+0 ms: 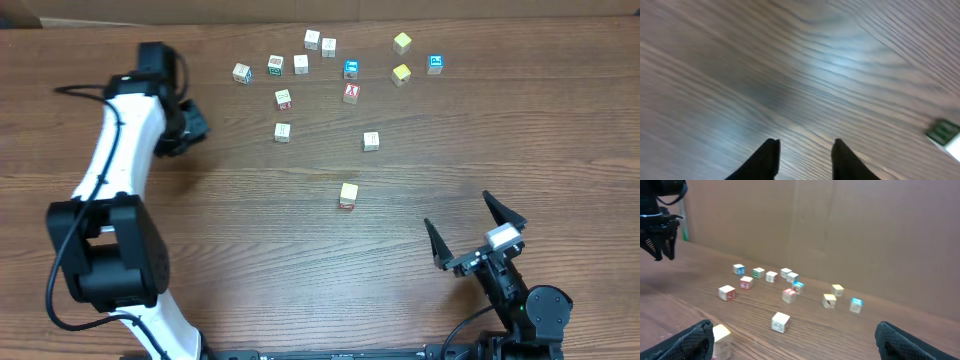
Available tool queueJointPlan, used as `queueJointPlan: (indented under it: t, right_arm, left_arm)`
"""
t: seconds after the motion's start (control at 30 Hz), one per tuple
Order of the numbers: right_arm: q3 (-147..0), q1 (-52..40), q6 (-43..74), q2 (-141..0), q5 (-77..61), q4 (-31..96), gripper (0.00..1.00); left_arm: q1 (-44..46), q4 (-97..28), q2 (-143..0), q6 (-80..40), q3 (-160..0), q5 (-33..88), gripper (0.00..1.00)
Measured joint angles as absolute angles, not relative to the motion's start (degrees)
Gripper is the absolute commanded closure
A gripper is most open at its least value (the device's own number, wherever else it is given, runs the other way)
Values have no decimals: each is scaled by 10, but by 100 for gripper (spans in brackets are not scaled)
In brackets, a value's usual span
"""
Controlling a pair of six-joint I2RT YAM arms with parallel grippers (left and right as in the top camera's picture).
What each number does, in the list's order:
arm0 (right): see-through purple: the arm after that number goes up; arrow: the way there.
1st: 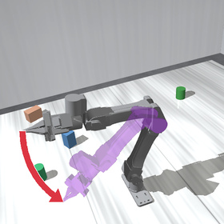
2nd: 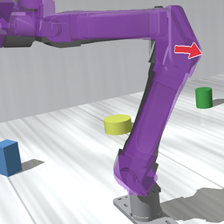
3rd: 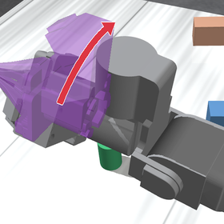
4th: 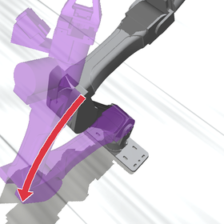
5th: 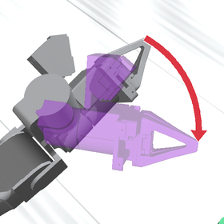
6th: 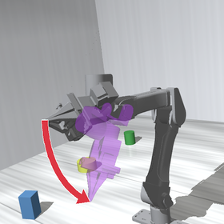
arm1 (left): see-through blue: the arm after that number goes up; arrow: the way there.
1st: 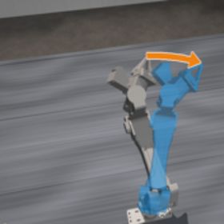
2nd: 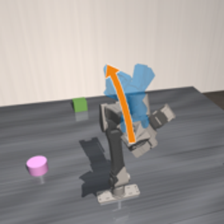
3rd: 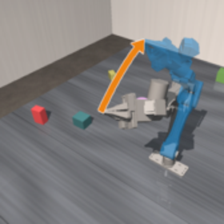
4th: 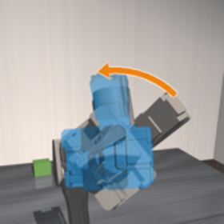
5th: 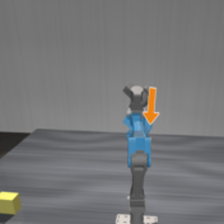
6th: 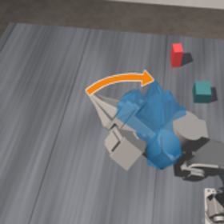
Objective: Form a tower
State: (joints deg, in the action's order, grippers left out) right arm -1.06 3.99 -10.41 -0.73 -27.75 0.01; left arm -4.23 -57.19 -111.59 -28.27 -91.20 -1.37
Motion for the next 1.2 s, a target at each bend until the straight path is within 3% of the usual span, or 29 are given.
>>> queueJointPlan:
  t: [0.07,0.1,0.13,0.37,0.6,0.7,1.03,1.2]
  right_arm:
    - [-11,40,-83,-7,-286,0,0]
    - [-11,40,-73,-7,-287,0,0]
    - [-11,40,-62,-7,-290,0,0]
    - [-55,40,-3,-17,-253,30,0]
    - [-277,40,10,-147,-200,124,0]
    - [-435,40,15,-280,-188,216,0]
    - [-989,40,16,-698,-178,692,0]
    - [-1136,40,17,-822,-206,758,0]
  left_arm:
    - [-69,-573,-1116,-280,-912,-14,24]
    - [-78,-573,-1116,-279,-912,-14,4]
    - [-89,-575,-1116,-278,-912,-14,0]
    - [-123,-583,-1116,-276,-912,-15,1]
    - [-121,-583,-1116,-276,-912,-15,0]
    - [-121,-583,-1116,-276,-912,-16,0]
    - [-121,-582,-1117,-276,-912,-17,0]
    - [-121,-583,-1117,-276,-912,-15,1]
